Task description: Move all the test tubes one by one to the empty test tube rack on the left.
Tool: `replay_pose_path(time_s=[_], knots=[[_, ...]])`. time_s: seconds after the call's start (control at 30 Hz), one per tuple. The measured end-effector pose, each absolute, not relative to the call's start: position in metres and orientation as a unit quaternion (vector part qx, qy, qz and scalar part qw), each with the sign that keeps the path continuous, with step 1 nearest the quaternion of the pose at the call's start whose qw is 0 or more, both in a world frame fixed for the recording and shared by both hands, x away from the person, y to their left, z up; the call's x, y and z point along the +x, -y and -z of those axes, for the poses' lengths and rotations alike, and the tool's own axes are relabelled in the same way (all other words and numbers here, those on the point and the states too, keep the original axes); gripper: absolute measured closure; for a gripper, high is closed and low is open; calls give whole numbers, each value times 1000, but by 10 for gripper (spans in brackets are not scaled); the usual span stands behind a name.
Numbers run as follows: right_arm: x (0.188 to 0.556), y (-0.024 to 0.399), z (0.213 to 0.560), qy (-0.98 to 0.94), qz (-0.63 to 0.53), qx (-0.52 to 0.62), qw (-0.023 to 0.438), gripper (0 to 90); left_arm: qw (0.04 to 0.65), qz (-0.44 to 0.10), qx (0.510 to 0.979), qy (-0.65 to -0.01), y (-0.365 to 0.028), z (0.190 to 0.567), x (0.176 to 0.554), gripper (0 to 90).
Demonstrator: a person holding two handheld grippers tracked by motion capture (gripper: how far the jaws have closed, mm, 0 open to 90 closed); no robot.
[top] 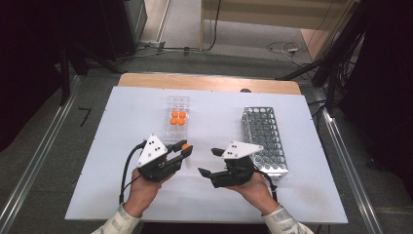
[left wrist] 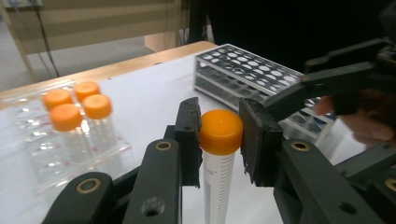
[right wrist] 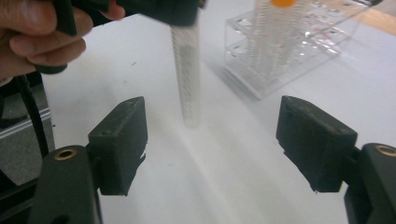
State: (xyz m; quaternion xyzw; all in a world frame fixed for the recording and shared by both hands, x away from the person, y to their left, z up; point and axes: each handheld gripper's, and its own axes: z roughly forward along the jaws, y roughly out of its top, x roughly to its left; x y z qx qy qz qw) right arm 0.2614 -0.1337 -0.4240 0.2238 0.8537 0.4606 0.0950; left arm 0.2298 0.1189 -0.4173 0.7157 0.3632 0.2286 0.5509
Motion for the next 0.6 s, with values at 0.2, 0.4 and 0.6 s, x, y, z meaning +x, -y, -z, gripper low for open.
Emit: replay_pose_path(time_s=[0.2,0.4,0.6], knots=[[259,162,420,-842,-466,248,110,201,546,-249,704,-381,-135,409,234,704],[254,192,417,-828,-476,270,121,202,540,-264,691,-401,-150,403,243,704],[249,218,418,-819,-475,293,132,186,532,-278,682,-418,-159,399,254,704]])
